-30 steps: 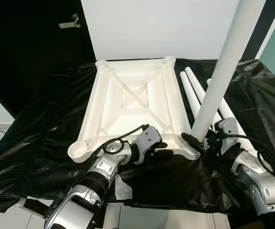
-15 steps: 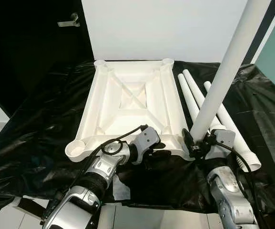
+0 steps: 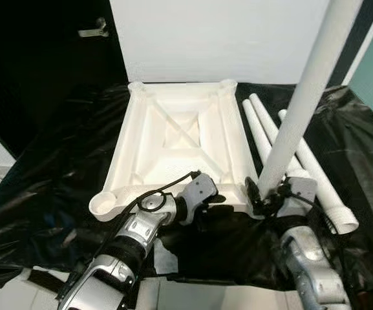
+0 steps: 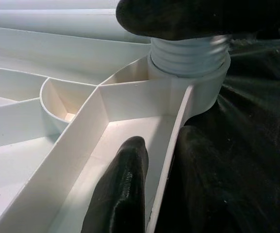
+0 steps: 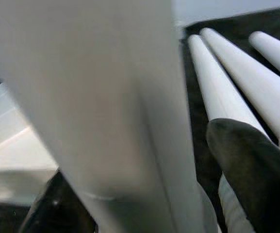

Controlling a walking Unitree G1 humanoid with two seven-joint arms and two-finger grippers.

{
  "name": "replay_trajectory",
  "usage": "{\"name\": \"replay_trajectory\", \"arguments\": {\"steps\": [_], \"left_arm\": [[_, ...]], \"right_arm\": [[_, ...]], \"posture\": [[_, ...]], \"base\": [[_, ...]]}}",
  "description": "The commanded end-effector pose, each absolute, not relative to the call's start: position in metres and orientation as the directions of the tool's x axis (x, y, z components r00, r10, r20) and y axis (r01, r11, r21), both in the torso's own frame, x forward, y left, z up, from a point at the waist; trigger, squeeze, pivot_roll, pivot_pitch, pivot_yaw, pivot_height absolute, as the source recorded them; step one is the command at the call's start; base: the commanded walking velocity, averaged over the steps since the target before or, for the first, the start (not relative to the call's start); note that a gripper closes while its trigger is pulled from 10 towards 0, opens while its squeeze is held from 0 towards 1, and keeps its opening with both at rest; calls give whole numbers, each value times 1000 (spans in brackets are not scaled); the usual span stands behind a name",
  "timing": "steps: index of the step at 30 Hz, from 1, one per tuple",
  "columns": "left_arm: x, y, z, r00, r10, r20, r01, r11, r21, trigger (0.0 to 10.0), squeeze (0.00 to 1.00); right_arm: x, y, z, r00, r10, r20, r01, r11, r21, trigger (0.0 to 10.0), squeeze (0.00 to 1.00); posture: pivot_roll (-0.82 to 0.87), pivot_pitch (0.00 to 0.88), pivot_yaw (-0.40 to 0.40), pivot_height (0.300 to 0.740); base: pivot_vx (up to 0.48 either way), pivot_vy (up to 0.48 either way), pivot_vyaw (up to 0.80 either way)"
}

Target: Building children table

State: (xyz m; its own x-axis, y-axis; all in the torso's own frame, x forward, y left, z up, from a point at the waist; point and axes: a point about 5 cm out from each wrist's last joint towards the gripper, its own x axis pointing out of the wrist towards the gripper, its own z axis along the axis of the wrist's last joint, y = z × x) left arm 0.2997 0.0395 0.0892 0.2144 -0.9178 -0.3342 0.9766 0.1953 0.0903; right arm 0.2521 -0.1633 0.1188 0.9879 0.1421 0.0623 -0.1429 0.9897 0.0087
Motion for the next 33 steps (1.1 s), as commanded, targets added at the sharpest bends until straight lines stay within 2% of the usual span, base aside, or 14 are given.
{"name": "replay_trajectory", "arguments": {"steps": [1, 3, 7, 10, 14, 15, 16, 17, 20, 21, 22, 23, 28, 33], "left_arm": [[284, 49, 58, 115, -887, -448, 990, 140, -22, 10000, 0], [284, 47, 58, 116, -887, -446, 990, 141, -23, 10000, 0], [283, 44, 57, 114, -890, -441, 990, 140, -26, 10000, 0], [283, 43, 58, 113, -892, -438, 990, 138, -26, 10000, 0], [283, 43, 58, 114, -892, -438, 990, 138, -25, 10000, 0], [284, 44, 58, 119, -891, -438, 990, 143, -21, 10000, 0], [284, 44, 58, 119, -891, -438, 990, 143, -21, 10000, 0], [285, 45, 59, 125, -890, -438, 989, 147, -18, 10000, 0], [286, 48, 60, 134, -889, -438, 988, 157, -15, 10000, 0], [286, 49, 59, 136, -888, -439, 987, 159, -16, 10000, 0], [286, 49, 59, 136, -888, -439, 987, 159, -16, 10000, 0], [286, 49, 59, 135, -888, -440, 987, 159, -18, 10000, 0], [286, 48, 59, 133, -888, -441, 988, 156, -18, 10000, 0], [287, 48, 61, 133, -889, -438, 988, 155, -15, 10000, 0]], "right_arm": [[253, -165, 128, 960, 263, 96, -259, 964, -54, 10000, 0], [255, -168, 135, 930, 357, 93, -348, 932, -101, 10000, 0], [263, -179, 141, 899, 435, 48, -427, 895, -128, 10000, 0], [271, -190, 147, 857, 516, -24, -515, 852, -89, 10000, 0], [271, -191, 147, 847, 530, -33, -531, 843, -84, 10000, 0], [264, -189, 140, 798, 595, -96, -602, 793, -86, 7882, 0], [264, -189, 140, 798, 595, -96, -602, 793, -86, 7882, 0], [258, -188, 134, 756, 639, -143, -652, 754, -82, 10000, 0], [251, -188, 125, 697, 690, -193, -710, 703, -51, 10000, 0], [250, -188, 123, 696, 692, -192, -711, 702, -41, 4667, 0], [250, -188, 123, 696, 692, -192, -711, 702, -41, 4667, 0], [252, -186, 123, 693, 698, -180, -712, 702, -15, 0, 0], [252, -183, 122, 690, 704, -166, -713, 702, 13, 0, 0], [244, -167, 115, 720, 685, -115, -678, 729, 94, 0, 0]], "posture": [[-91, 0, 21, 740], [-94, 0, 18, 740], [-96, 0, 18, 740], [-94, 0, 16, 740], [-94, 0, 16, 740], [-87, 0, 14, 740], [-87, 0, 14, 740], [-81, 0, 12, 740], [-78, 0, 11, 740], [-77, 0, 13, 740], [-77, 0, 13, 740], [-78, 0, 16, 740], [-77, 0, 16, 740], [-79, 0, 18, 740]], "base": [[0, 0, 0], [0, 0, 0], [0, 0, 0], [0, 0, 0], [0, 0, 0], [0, 0, 0], [0, 0, 0], [0, 0, 0], [0, 0, 0], [0, 0, 0], [0, 0, 0], [0, 0, 0], [0, 0, 0], [0, 0, 0]]}}
